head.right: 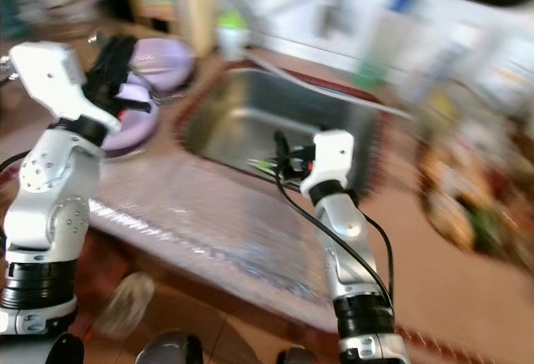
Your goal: Kitchen organization
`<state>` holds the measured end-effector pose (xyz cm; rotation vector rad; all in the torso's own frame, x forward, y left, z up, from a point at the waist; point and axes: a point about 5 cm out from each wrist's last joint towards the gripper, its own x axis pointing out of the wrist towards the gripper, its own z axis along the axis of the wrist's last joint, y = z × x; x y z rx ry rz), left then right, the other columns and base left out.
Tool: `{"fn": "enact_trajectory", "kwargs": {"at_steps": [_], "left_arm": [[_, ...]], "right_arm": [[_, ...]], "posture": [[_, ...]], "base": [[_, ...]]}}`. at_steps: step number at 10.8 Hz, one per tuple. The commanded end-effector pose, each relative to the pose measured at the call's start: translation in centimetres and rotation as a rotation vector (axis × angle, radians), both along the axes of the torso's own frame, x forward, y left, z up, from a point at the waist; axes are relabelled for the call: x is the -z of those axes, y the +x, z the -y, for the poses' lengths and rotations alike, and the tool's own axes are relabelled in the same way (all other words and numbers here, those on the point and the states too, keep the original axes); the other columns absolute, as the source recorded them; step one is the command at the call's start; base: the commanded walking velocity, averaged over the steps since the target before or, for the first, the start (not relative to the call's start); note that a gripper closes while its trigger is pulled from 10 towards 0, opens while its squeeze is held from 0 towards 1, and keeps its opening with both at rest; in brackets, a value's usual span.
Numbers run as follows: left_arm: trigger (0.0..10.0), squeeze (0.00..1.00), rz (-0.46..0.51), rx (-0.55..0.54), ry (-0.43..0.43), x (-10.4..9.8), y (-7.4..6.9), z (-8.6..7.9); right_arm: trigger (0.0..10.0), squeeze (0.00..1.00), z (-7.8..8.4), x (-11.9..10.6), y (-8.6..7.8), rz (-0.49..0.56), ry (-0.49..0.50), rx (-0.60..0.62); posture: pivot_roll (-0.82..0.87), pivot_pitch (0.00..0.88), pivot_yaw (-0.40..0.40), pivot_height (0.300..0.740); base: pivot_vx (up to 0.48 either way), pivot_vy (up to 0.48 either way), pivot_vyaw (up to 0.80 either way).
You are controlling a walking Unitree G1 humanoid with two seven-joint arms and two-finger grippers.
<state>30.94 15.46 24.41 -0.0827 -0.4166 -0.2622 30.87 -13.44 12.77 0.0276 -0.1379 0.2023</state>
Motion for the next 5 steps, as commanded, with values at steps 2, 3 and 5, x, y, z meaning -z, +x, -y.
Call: {"fn": "enact_trajectory", "kwargs": {"at_steps": [2,3,5], "left_arm": [[10.0,0.00,0.014,0.034,0.023,-0.33,-0.63,0.83],[10.0,0.00,0.009,0.037,0.030,-0.25,-0.80,0.99],[10.0,0.00,-0.002,0.045,0.036,-0.25,-1.01,1.40]], "right_arm": [[10.0,0.00,0.85,0.06,-0.09,0.010,-0.002,0.046],[10.0,0.00,0.88,0.07,-0.08,0.011,-0.002,0.050],[10.0,0.00,0.74,0.07,0.04,0.015,-0.006,0.057]], "posture": [[0.00,0.000,0.013,0.740],[0.00,0.000,0.013,0.740],[0.00,0.000,0.012,0.740]], "base": [[0.000,0.323,-0.71],[0.000,0.371,-0.42],[0.000,0.443,0.00]]}}
